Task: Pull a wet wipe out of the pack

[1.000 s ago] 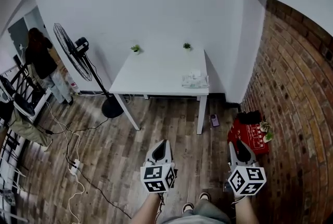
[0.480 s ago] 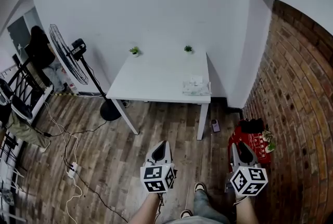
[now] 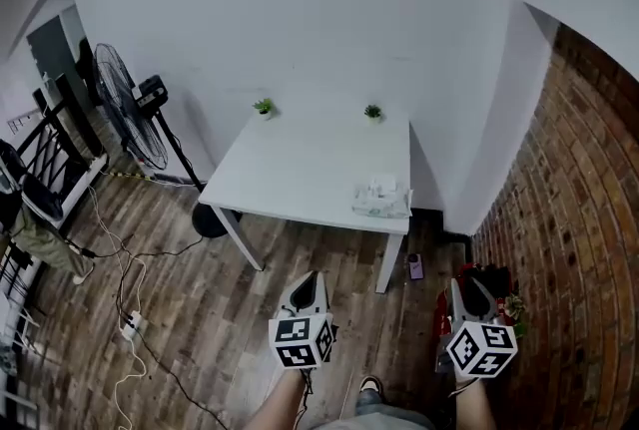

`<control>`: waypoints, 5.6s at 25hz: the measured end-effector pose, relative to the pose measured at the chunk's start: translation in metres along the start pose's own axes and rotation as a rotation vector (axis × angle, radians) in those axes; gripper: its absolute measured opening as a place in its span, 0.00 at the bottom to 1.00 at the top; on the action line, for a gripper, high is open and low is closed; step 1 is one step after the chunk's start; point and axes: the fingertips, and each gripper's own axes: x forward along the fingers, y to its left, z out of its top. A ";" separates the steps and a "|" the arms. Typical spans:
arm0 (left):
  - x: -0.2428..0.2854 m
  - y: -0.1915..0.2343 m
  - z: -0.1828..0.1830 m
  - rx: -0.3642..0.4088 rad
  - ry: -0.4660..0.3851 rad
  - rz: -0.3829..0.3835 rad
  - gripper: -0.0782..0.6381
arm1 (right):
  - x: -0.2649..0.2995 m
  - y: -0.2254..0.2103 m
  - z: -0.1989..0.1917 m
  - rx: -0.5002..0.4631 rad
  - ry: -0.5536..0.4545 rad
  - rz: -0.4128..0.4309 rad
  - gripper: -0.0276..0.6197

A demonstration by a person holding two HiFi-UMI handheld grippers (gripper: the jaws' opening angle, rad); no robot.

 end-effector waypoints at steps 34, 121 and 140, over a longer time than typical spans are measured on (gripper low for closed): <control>0.291 0.020 0.067 0.064 0.029 -0.005 0.11 | 0.289 -0.055 0.064 0.063 0.007 0.109 0.20; 0.262 0.157 -0.092 -0.316 0.258 0.592 0.11 | 0.420 0.047 -0.120 -0.565 0.926 1.009 0.17; 0.258 0.166 -0.088 -0.320 0.254 0.599 0.11 | 0.419 0.048 -0.129 -0.544 0.976 0.994 0.08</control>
